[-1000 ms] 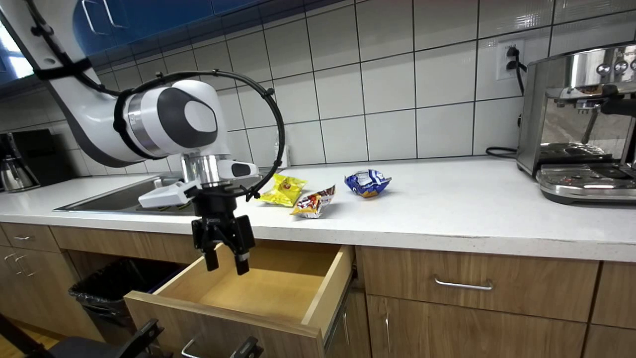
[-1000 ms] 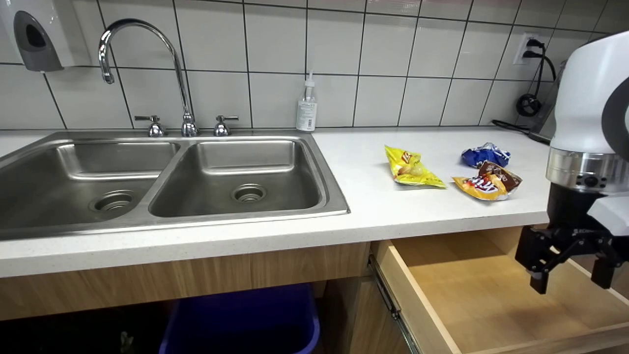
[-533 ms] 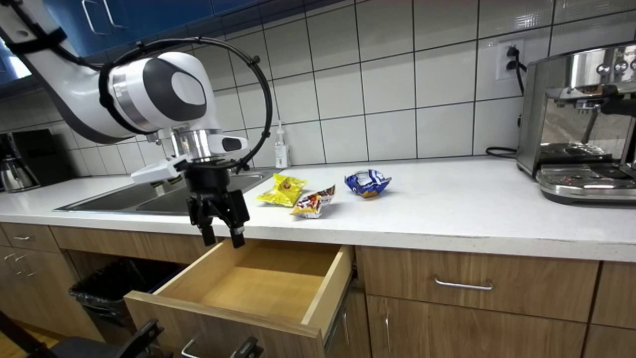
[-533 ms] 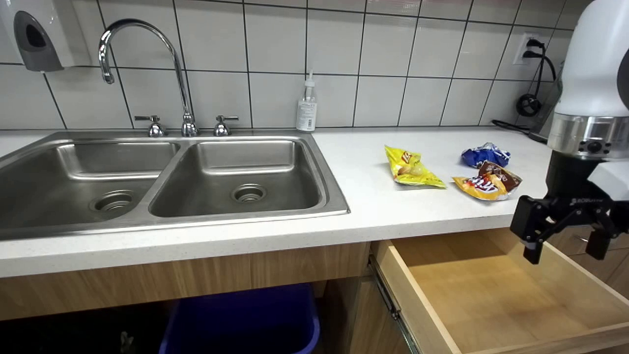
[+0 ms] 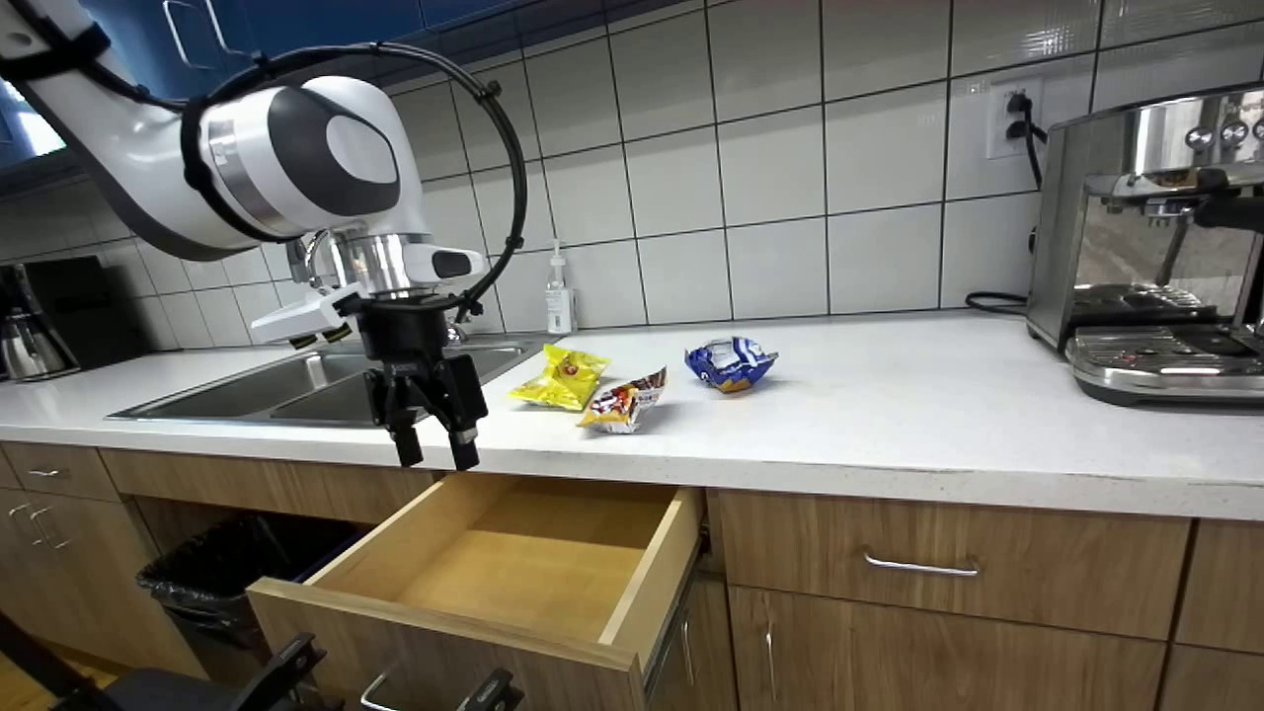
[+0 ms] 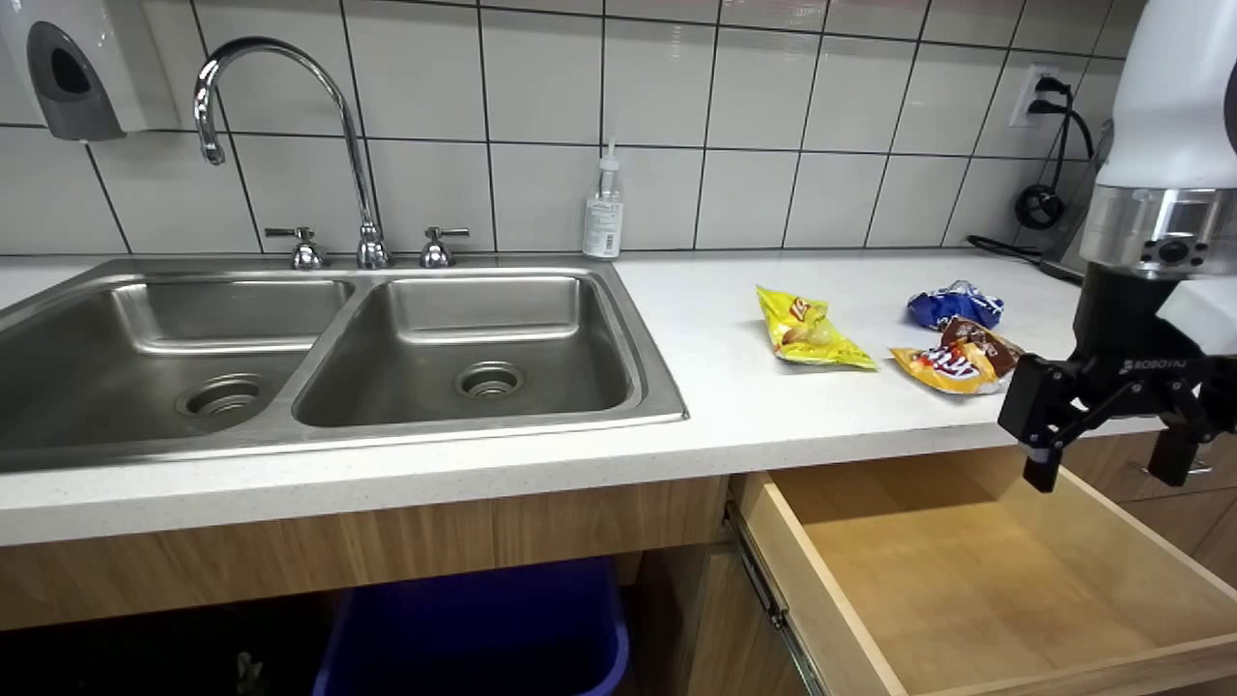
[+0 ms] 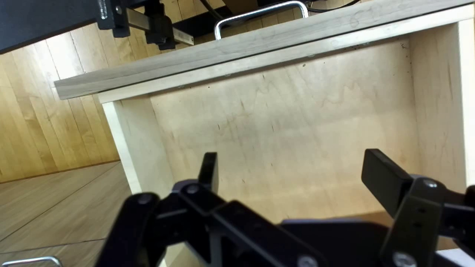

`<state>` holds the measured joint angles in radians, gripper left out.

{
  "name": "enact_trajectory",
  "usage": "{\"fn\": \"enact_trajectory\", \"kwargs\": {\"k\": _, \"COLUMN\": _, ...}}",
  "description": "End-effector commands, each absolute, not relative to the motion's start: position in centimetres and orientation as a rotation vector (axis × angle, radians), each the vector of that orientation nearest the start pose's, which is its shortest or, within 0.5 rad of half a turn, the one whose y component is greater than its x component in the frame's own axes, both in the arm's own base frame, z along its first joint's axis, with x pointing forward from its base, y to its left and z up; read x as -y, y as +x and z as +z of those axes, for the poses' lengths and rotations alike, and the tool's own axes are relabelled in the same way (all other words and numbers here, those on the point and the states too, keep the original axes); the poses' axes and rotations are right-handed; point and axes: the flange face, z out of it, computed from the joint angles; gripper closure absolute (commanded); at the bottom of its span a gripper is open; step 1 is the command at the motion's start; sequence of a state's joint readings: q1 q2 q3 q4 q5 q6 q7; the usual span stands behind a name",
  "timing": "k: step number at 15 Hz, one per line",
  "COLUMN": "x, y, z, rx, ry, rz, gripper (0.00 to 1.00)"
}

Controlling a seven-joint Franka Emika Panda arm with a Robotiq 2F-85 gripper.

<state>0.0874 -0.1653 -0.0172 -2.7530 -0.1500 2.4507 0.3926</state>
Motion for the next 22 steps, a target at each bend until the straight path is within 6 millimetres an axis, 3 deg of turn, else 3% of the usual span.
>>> {"fn": "enact_trajectory", "kwargs": {"k": 1, "x": -2.6, "y": 37.3, "z": 25.7, "rx": -0.324, "ry": -3.234, "rz": 0.186, "gripper": 0.00}}
{"fn": "enact_trajectory", "kwargs": {"k": 4, "x": -2.7, "y": 37.3, "z": 25.7, "rx": -0.323, "ry": -3.234, "rz": 0.186, "gripper": 0.00}}
{"fn": "enact_trajectory", "kwargs": {"k": 10, "x": -1.9, "y": 39.3, "z": 26.8, "rx": -0.252, "ry": -3.257, "rz": 0.110, "gripper": 0.00}}
{"fn": "enact_trajectory", "kwargs": {"k": 22, "x": -1.5, "y": 44.5, "z": 28.0, "rx": -0.150, "ry": -3.245, "rz": 0.008, "gripper": 0.00}}
